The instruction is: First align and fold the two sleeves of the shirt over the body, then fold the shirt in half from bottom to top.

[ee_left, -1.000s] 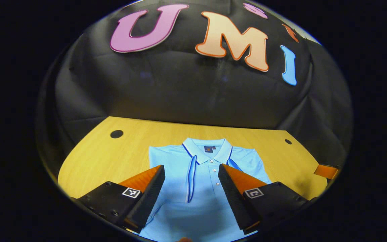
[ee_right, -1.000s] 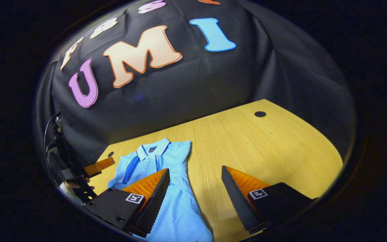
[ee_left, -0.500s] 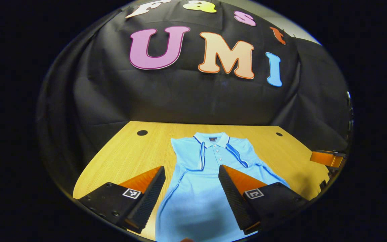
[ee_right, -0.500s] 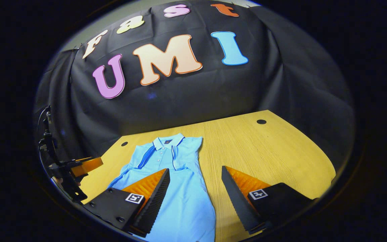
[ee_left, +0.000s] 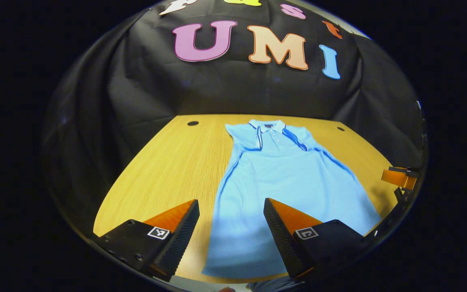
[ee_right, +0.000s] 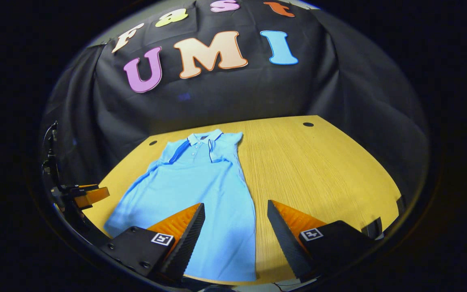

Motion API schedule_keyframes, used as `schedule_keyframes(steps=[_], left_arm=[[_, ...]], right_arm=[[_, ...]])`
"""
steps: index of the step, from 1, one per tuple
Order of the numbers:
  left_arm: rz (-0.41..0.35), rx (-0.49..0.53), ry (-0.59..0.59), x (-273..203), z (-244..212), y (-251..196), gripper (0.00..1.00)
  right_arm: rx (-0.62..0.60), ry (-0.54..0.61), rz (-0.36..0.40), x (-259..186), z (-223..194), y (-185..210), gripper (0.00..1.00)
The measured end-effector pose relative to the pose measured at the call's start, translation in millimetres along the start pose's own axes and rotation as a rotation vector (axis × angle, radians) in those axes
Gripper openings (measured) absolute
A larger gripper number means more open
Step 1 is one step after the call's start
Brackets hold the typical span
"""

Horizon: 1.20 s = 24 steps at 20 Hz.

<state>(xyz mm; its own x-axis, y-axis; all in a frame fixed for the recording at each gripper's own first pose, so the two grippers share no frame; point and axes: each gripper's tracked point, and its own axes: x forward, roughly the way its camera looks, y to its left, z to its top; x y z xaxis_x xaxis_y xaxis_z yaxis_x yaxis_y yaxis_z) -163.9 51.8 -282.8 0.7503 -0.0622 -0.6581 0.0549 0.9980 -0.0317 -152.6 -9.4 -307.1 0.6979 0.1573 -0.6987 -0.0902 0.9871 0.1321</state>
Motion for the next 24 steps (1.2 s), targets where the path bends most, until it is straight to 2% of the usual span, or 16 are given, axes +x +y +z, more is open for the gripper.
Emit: schedule_keyframes(steps=[6, 11, 13, 15, 16, 17, 18, 19, 20, 21, 22, 23, 24], left_arm=[[0.039, 0.018, 0.106, -17, -67, 6, 0.96], [0.045, 0.02, 0.105, -26, -83, 5, 0.96], [0.053, 0.03, 0.146, -24, -98, 7, 0.95], [0.048, 0.025, 0.097, -22, -91, 5, 0.97], [0.05, 0.024, 0.091, -27, -97, 4, 0.94], [0.048, 0.018, 0.061, -28, -94, 3, 0.95], [0.043, 0.015, 0.067, -28, -100, 1, 0.95], [0.044, 0.0, 0.048, -29, -97, 1, 0.95], [0.034, -0.016, 0.058, -27, -100, -5, 0.9], [0.034, -0.009, 0.059, -27, -98, -6, 0.85], [0.013, -0.006, 0.071, -26, -100, -13, 0.77], [0.004, -0.003, 0.079, -26, -99, -18, 0.76], [-0.009, -0.004, 0.08, -25, -98, -22, 0.58]], right_arm=[[-0.034, 0.121, -0.019, -19, -69, 0, 0.98], [-0.074, 0.182, -0.029, -28, -106, 0, 0.98], [-0.082, 0.209, -0.032, -26, -120, 1, 0.98], [-0.104, 0.2, -0.038, -25, -121, 4, 0.98], [-0.111, 0.209, -0.038, -25, -122, 5, 0.93], [-0.11, 0.195, -0.038, -25, -120, 7, 0.92], [-0.109, 0.195, -0.038, -24, -123, 7, 0.98], [-0.113, 0.19, -0.036, -25, -124, 8, 0.93], [-0.114, 0.186, -0.027, -24, -125, 11, 0.99], [-0.121, 0.19, -0.015, -25, -127, 15, 0.92], [-0.125, 0.186, 0.003, -26, -127, 21, 0.89], [-0.124, 0.186, 0.016, -27, -129, 26, 0.7], [-0.114, 0.181, 0.034, -25, -129, 32, 0.56]])
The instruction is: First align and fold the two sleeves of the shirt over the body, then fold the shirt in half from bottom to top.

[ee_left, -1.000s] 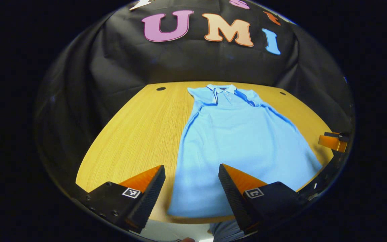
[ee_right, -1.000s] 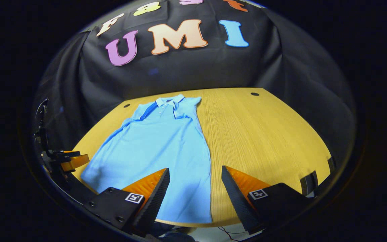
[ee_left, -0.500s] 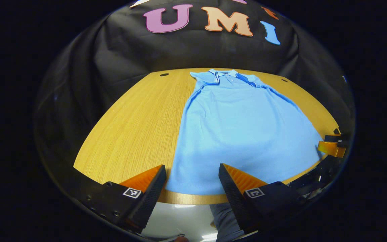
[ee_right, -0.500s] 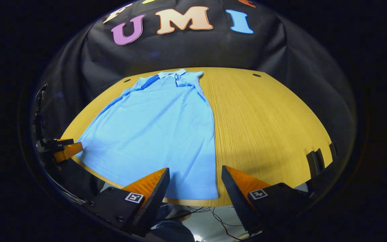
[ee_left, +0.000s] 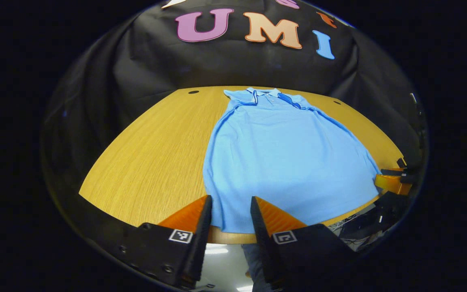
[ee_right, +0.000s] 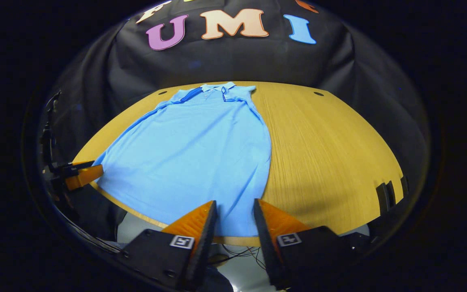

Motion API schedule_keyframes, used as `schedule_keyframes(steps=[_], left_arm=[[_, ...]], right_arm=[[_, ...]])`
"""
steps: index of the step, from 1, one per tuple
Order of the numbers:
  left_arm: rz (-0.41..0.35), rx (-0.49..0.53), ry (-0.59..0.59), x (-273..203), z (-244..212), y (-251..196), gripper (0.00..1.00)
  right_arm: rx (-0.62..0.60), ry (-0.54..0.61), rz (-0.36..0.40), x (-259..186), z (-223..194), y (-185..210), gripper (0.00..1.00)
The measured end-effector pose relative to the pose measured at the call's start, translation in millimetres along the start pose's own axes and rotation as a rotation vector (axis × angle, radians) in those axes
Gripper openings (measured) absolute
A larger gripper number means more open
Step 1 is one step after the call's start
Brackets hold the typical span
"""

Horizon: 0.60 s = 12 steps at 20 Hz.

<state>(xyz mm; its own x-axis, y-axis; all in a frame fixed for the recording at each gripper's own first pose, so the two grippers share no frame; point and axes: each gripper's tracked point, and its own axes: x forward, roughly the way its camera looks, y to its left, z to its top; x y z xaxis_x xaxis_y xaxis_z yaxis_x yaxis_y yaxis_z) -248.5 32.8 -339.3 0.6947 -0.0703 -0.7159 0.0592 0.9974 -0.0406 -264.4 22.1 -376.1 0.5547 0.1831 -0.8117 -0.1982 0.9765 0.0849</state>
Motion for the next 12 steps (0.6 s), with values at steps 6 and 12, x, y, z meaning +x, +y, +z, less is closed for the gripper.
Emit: schedule_keyframes(steps=[6, 12], left_arm=[[0.014, -0.042, 0.072, 3, -2, -12, 0.02], [-0.028, -0.128, 0.12, 3, 13, -11, 0.0]], right_arm=[[0.101, 0.056, 0.023, 0, 0, 5, 0.03], [0.145, -0.002, 0.047, -2, 36, 10, 0.03]])
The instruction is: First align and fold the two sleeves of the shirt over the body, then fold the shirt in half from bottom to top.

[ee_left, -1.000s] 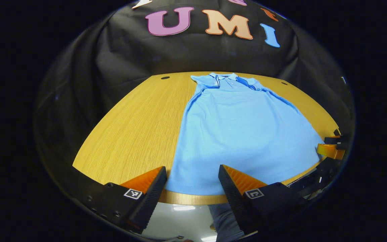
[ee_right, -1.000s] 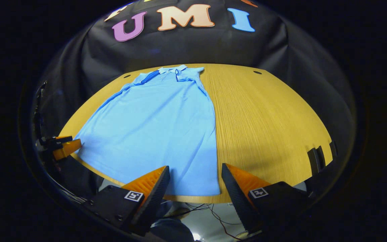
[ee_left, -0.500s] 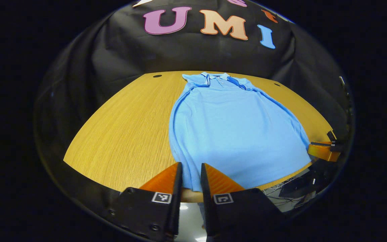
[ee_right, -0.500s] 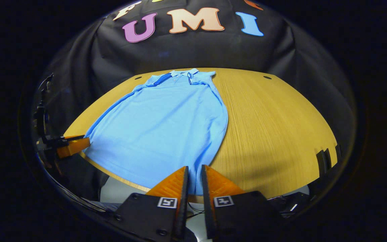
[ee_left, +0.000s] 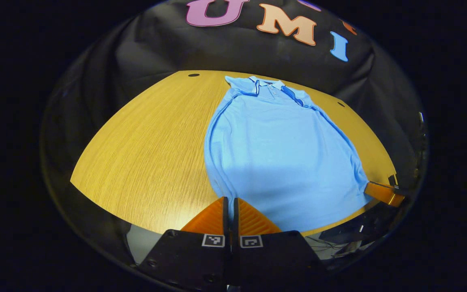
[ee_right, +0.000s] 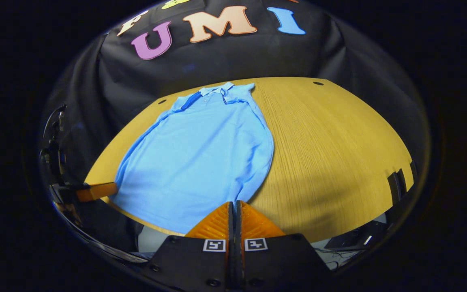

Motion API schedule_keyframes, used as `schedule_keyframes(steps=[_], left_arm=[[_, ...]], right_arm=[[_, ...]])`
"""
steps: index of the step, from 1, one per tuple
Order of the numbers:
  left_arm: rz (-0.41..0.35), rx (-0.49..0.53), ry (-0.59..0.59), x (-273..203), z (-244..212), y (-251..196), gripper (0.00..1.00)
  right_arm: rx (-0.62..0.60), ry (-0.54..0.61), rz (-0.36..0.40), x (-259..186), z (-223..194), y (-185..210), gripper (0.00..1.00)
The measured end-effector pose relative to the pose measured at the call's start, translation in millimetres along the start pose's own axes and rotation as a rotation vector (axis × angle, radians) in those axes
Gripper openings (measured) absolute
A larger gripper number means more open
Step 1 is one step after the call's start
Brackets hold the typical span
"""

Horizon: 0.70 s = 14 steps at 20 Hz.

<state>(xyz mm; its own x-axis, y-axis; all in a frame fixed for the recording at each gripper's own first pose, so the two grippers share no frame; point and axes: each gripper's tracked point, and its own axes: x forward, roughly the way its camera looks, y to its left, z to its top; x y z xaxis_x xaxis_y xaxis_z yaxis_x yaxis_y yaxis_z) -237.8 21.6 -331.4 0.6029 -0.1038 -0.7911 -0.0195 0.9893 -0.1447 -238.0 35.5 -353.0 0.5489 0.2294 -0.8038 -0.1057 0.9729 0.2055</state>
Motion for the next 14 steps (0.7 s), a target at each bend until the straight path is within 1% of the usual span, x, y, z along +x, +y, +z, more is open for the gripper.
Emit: schedule_keyframes(steps=[3, 4, 5, 9, 10, 11, 12, 14], left_arm=[[-0.017, -0.006, -0.055, -3, 40, -4, 0.0], [-0.027, -0.009, -0.081, -2, 57, -6, 0.0], [-0.036, -0.015, -0.102, 1, 73, -8, 0.0], [-0.054, -0.048, -0.138, 14, 129, -14, 0.0], [-0.058, -0.055, -0.149, 17, 142, -15, 0.0], [-0.064, -0.061, -0.159, 22, 157, -16, 0.0], [-0.065, -0.061, -0.165, 29, 168, -15, 0.0], [-0.059, -0.059, -0.18, 43, 195, -12, 0.0]], right_arm=[[0.029, -0.043, 0.03, 5, 41, 7, 0.03], [0.04, -0.057, 0.04, 9, 56, 10, 0.0], [0.046, -0.072, 0.047, 13, 70, 14, 0.03], [0.066, -0.135, 0.068, 30, 133, 20, 0.02], [0.072, -0.152, 0.07, 36, 148, 20, 0.0], [0.083, -0.168, 0.073, 43, 164, 21, 0.02], [0.097, -0.185, 0.075, 51, 179, 22, 0.0], [0.117, -0.215, 0.076, 66, 207, 20, 0.02]])
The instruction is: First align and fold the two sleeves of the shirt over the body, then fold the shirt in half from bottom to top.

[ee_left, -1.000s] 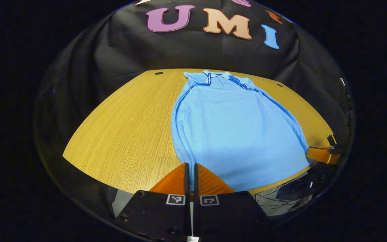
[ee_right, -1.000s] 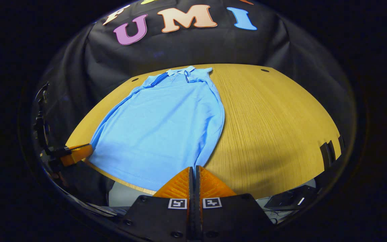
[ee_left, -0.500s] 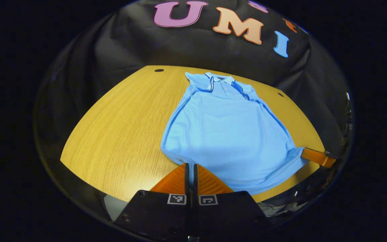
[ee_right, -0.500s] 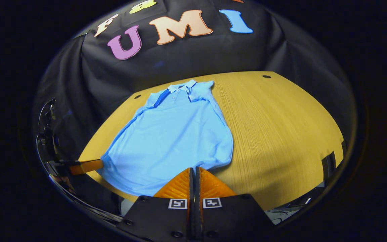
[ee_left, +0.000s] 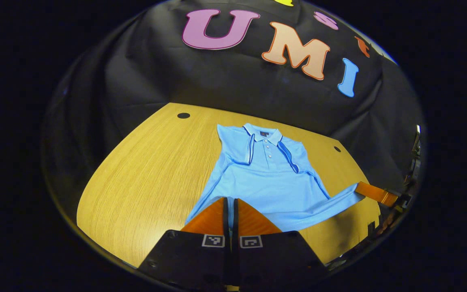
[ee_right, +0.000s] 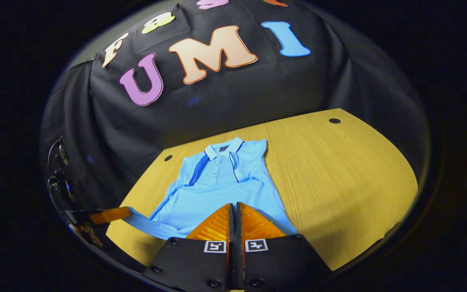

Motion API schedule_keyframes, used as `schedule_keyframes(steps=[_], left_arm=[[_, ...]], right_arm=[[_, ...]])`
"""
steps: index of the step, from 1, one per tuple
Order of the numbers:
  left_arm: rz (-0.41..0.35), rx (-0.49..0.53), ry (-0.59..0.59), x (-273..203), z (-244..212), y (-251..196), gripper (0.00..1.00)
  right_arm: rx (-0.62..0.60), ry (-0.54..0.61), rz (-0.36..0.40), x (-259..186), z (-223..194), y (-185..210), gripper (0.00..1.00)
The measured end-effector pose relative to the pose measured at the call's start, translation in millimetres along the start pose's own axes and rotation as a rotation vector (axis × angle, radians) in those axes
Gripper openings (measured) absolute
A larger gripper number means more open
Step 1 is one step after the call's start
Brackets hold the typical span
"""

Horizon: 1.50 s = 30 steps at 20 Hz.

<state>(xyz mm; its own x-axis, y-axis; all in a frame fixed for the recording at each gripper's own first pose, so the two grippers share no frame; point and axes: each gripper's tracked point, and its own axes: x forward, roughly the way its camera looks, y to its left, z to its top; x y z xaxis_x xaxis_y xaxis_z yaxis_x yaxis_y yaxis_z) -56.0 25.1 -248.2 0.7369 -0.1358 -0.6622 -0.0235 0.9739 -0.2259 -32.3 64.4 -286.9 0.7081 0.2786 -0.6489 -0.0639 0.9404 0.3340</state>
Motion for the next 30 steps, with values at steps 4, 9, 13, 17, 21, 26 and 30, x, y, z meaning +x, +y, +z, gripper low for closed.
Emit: schedule_keyframes(steps=[4, 9, 13, 17, 21, 26, 30], left_arm=[[-0.004, 0.016, -0.042, 42, 49, 4, 0.0], [0.002, 0.042, -0.057, 104, 94, 12, 0.0], [-0.001, 0.087, -0.071, 154, 119, 14, 0.0], [0.012, 0.131, -0.069, 213, 135, 21, 0.0], [0.043, 0.171, -0.044, 260, 127, 30, 0.0], [0.04, 0.176, -0.05, 265, 129, 23, 0.16], [0.064, 0.169, -0.149, 223, 158, 14, 0.94]], right_arm=[[-0.006, -0.046, 0.001, 41, 43, 1, 0.02], [-0.014, -0.095, -0.01, 104, 88, 4, 0.02], [-0.052, -0.107, -0.027, 159, 108, 1, 0.02], [-0.056, -0.096, -0.066, 220, 113, -12, 0.02], [-0.106, -0.036, -0.137, 264, 94, -38, 0.02], [-0.144, -0.049, -0.174, 260, 97, -47, 0.38], [-0.175, -0.172, -0.178, 213, 132, -35, 0.97]])
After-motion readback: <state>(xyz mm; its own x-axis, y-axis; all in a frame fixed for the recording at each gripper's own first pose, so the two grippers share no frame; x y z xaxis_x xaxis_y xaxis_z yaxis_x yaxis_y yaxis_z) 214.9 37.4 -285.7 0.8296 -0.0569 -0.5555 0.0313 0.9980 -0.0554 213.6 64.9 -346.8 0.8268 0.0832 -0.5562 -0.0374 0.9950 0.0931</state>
